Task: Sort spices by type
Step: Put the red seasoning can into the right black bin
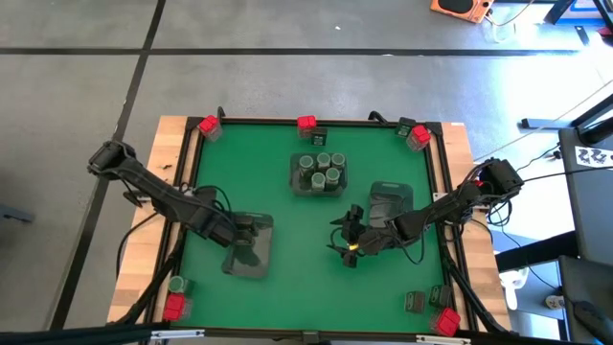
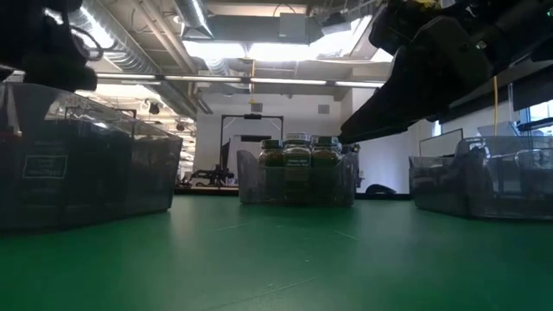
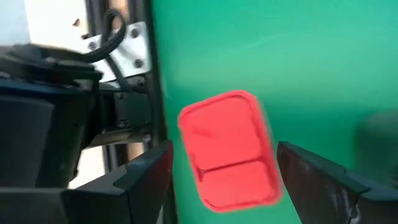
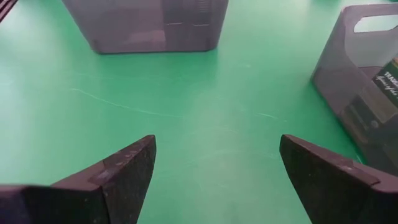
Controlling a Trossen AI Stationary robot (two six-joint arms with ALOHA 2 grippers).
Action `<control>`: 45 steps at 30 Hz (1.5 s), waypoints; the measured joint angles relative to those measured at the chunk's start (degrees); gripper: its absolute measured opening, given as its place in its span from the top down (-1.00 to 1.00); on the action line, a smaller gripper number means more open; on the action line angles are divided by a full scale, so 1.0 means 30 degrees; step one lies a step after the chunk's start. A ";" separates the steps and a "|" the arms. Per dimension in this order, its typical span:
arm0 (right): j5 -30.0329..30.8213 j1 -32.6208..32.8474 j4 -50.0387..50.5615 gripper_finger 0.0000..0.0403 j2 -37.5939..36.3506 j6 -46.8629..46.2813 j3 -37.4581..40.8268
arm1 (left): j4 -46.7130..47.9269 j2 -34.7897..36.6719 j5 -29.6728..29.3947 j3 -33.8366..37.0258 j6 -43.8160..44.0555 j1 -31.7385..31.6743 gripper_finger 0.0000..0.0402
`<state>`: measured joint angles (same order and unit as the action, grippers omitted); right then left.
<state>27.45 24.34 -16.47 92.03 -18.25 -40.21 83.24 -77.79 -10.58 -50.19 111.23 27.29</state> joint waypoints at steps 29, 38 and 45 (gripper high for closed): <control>-0.0007 0.0000 -0.0036 -0.70 0.0000 -0.0039 0.0000 | -0.4700 0.0034 -0.0642 0.3190 -0.1151 0.0161 0.01; -0.0007 0.0000 -0.0029 -0.70 0.0003 -0.0033 0.0000 | -0.4669 0.0042 -0.0936 0.3190 -0.1741 0.0161 -0.05; -0.0005 0.0000 -0.0022 -0.70 0.0000 -0.0035 0.0000 | -0.4298 0.0351 -0.0952 0.3220 -0.2416 0.0161 0.01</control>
<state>27.43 24.34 -16.53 92.03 -18.36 -40.21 70.34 -76.74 -13.43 -40.53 103.98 27.77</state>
